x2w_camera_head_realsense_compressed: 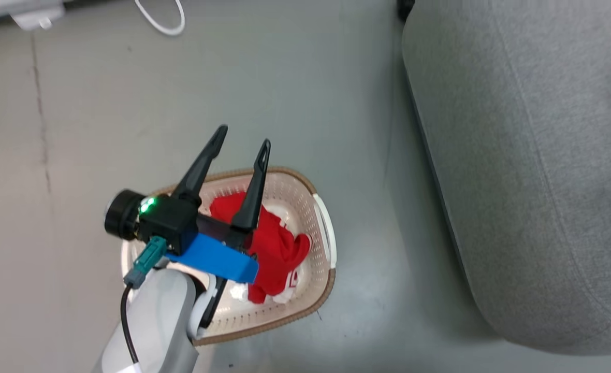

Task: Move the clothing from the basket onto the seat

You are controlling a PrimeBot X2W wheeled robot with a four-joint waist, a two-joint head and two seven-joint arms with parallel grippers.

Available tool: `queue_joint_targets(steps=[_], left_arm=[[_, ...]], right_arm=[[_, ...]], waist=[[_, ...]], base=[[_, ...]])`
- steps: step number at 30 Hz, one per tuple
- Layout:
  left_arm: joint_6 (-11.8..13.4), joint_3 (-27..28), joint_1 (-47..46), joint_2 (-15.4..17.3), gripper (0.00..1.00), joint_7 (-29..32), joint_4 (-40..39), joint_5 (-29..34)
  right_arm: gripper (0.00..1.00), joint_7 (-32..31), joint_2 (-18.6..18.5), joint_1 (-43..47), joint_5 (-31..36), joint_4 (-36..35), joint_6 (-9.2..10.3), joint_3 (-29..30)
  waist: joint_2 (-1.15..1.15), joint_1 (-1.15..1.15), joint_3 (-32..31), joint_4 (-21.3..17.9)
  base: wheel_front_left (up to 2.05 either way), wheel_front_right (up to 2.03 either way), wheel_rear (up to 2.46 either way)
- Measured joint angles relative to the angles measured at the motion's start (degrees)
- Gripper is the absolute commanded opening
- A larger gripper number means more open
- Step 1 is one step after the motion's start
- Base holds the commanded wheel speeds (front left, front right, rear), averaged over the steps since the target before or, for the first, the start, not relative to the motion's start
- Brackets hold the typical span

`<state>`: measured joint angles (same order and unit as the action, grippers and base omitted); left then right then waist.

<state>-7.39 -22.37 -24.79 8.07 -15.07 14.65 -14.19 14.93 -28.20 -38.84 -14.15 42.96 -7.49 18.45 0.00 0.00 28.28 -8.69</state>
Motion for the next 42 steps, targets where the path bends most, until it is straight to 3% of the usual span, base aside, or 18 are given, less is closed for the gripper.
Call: queue_joint_targets(steps=[6,21,35,42], left_arm=[[0.0,1.8,4.4,-1.2,1.0,0.0,1.6,-1.0],[0.0,8.5,14.0,-3.5,1.0,0.0,3.8,-1.2],[0.0,15.4,19.8,-4.3,1.0,0.0,5.4,-0.3],[0.0,16.1,20.2,-4.6,1.0,0.0,6.0,0.1]], right_arm=[[1.0,-1.9,4.5,7.6,2.9,-7.6,0.0,0.2],[1.0,-10.9,16.3,28.3,6.9,-34.1,0.0,-4.1],[1.0,-12.9,21.9,37.8,8.6,-40.2,0.0,-8.4],[1.0,-12.5,23.7,40.9,8.9,-41.1,0.0,-10.8]], waist=[[0.0,0.0,-6.4,1.0],[0.0,-0.01,-20.4,6.3],[0.0,-0.01,-26.5,11.9],[0.0,0.0,-27.7,13.1]], base=[[0.0,0.0,0.0],[0.0,0.0,0.0],[0.0,0.0,0.0],[0.0,0.0,0.0]])
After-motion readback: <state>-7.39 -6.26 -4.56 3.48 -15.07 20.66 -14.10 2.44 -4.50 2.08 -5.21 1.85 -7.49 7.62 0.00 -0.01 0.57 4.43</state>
